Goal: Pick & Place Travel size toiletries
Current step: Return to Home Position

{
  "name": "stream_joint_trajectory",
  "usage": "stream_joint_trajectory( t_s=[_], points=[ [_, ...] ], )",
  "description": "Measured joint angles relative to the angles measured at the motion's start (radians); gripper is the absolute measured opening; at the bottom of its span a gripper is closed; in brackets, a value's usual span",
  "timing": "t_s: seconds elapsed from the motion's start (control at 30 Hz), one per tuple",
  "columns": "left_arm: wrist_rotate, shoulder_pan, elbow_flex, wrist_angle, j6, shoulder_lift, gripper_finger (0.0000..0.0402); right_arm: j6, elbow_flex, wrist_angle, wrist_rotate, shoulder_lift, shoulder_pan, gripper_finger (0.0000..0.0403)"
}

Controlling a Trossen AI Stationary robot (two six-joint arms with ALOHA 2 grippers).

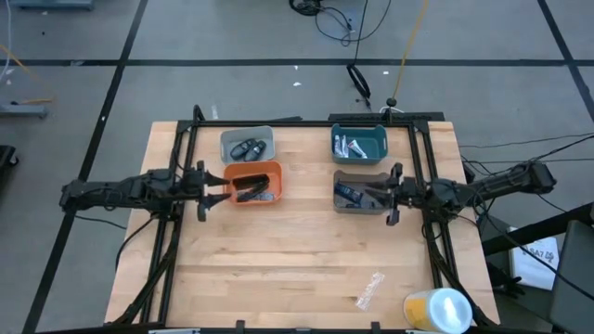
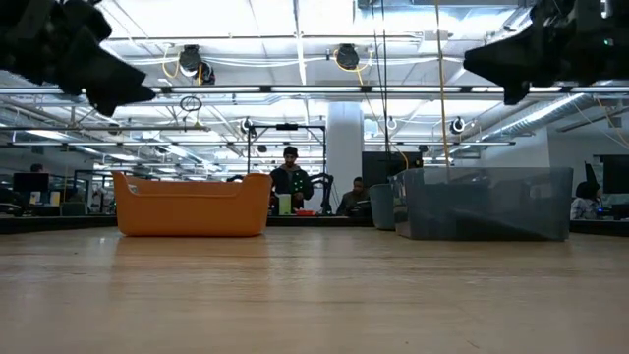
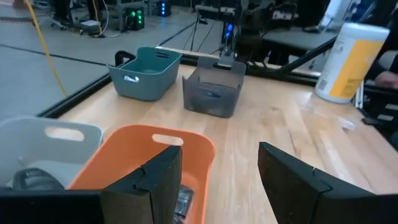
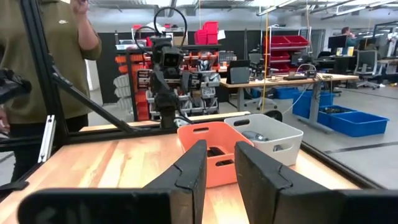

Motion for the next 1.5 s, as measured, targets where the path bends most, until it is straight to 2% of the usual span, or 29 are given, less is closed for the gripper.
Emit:
stream_joint_trajectory(
  t_s=[0.27,0.37,0.53,0.8,1.07,1.3,1.5],
  points=[
    [0.002,-0.001,-0.159,-0.006,-0.067,-0.217,0.0209,0.038,-0.129,-0.012,-0.003,-0.138,0.0,0.0073],
    [0.044,-0.001,-0.156,0.009,-0.034,-0.218,0.0209,0.063,-0.145,-0.076,-0.014,-0.184,0.003,0.0073],
    [0.052,-0.001,-0.157,-0.022,-0.033,-0.218,0.0209,0.074,-0.146,-0.169,-0.105,-0.229,0.006,0.0073],
    [0.097,-0.001,-0.157,-0.019,-0.017,-0.219,0.0209,0.031,-0.148,-0.247,-0.129,-0.232,0.006,0.0064],
    [0.098,-0.001,-0.157,-0.008,-0.015,-0.219,0.0209,0.042,-0.149,-0.253,-0.134,-0.232,0.006,0.0023],
    [0.098,-0.001,-0.158,-0.011,-0.012,-0.219,0.0209,0.037,-0.15,-0.253,-0.144,-0.232,0.006,0.0003],
    [0.097,-0.001,-0.158,-0.01,-0.005,-0.218,0.0209,0.028,-0.15,-0.243,-0.232,-0.255,0.006,0.0001]
  ],
)
